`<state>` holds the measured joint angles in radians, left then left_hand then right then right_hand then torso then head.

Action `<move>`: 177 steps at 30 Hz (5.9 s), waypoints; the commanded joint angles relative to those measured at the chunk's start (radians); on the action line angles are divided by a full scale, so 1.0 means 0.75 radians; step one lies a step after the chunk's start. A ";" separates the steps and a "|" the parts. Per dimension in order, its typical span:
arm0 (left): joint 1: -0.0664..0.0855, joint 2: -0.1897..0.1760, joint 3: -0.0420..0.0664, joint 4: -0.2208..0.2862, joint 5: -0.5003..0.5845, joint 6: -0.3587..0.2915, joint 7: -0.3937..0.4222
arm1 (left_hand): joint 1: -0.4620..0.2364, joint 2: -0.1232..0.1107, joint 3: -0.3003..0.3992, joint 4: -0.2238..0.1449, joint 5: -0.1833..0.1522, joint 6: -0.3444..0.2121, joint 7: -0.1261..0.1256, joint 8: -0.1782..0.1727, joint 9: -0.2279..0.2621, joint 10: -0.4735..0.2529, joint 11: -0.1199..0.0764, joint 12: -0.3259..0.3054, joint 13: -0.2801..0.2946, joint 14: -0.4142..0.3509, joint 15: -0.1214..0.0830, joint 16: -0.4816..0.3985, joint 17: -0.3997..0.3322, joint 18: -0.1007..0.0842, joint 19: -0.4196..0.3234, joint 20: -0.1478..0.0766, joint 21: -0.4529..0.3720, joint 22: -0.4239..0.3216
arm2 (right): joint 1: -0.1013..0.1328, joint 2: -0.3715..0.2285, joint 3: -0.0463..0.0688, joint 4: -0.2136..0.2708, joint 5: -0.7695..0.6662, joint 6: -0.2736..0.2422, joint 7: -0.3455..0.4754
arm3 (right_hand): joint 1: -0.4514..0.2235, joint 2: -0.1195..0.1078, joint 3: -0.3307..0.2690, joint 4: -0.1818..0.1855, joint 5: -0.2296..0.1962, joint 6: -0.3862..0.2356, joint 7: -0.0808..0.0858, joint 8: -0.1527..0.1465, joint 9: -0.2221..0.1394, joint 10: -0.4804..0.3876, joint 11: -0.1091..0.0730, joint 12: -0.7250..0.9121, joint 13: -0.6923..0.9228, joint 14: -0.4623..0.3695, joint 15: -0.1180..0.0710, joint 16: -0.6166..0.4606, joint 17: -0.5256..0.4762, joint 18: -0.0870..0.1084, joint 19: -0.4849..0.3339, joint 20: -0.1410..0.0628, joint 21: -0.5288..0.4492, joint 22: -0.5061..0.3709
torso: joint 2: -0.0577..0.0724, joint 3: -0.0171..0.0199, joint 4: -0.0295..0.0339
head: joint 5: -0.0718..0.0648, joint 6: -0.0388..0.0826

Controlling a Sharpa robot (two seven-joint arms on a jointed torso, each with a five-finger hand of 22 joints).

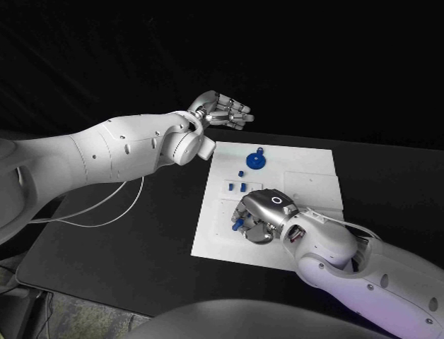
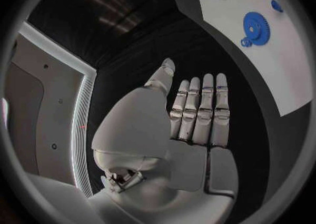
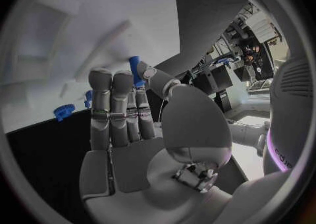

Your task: Assemble the parts on the task board

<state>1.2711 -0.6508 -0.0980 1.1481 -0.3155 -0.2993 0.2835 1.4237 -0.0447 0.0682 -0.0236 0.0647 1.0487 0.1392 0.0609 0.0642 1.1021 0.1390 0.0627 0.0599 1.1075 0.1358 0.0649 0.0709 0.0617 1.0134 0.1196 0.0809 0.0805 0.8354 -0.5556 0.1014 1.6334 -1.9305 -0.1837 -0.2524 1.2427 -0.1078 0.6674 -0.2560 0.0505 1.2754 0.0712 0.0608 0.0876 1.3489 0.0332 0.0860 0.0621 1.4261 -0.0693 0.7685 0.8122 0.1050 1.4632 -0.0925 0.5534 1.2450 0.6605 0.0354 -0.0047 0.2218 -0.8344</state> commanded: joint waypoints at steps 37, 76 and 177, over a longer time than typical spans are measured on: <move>0.001 0.002 0.000 0.001 0.006 0.030 0.002 | -0.011 0.010 -0.018 0.003 -0.007 0.003 0.000 0.002 -0.001 -0.013 0.001 -0.003 -0.001 -0.012 0.004 -0.004 -0.001 -0.004 -0.003 0.008 0.000 -0.003 | -0.002 0.026 -0.056 -0.016 0.029 -0.176 0.011 | 0.023 -0.089 -0.509 0.055 0.198 -0.325 -0.011 0.004 -0.027 -0.408 0.083 0.082 0.001 -0.037 0.076 0.013 -0.027 0.106 0.056 0.075 -0.197 -0.046 | 0.000 0.0007 -0.0010 | -0.004 0.003; -0.036 -0.034 -0.001 -0.026 0.042 0.038 0.066 | -0.019 0.019 -0.017 0.013 0.008 -0.012 0.000 0.002 -0.001 0.029 -0.012 -0.004 -0.001 0.044 -0.015 -0.003 0.001 -0.010 0.017 -0.008 0.011 0.001 | 0.032 -0.478 0.235 0.105 0.909 0.196 -0.417 | -0.199 -0.002 -0.696 0.429 0.483 -0.132 -0.075 0.006 0.832 -0.094 -0.119 1.174 1.352 0.028 -0.054 0.266 0.291 -0.023 0.079 -0.051 0.317 0.081 | -0.049 0.0051 -0.0319 | -0.151 0.068; -0.046 -0.019 -0.005 -0.035 0.054 0.066 0.037 | -0.087 0.007 -0.032 0.101 -0.008 -0.025 0.007 0.002 -0.001 -0.007 0.001 -0.003 0.000 0.014 -0.002 -0.004 0.001 -0.002 0.012 0.002 0.017 0.000 | 0.139 -0.344 0.094 0.078 1.030 0.278 -0.541 | -0.406 0.006 -0.207 0.161 0.592 -0.170 -0.079 0.004 0.967 -0.056 -0.125 1.136 1.513 0.045 -0.059 0.298 0.417 -0.031 0.083 -0.053 0.414 0.144 | -0.052 -0.0024 -0.0372 | -0.160 0.019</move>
<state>1.2362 -0.6671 -0.1020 1.1196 -0.2811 -0.2557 0.3075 1.3656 -0.0369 0.0467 0.0456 0.0647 1.0395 0.1445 0.0609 0.0642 1.1034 0.1405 0.0627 0.0599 1.1255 0.1359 0.0649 0.0709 0.0617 1.0259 0.1143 0.0924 0.0815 0.9398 -0.8168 0.1729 1.6934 -1.1876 0.0070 -0.6566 0.9332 -0.1142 0.3426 0.0417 0.4994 1.1428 0.0111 0.0610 0.8141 1.2982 -0.0599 0.9362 1.1971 1.4578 -0.1085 0.9904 1.1257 0.0913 1.4666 -0.1283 0.8632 1.3075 0.6206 0.0337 -0.0331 0.0998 -0.8181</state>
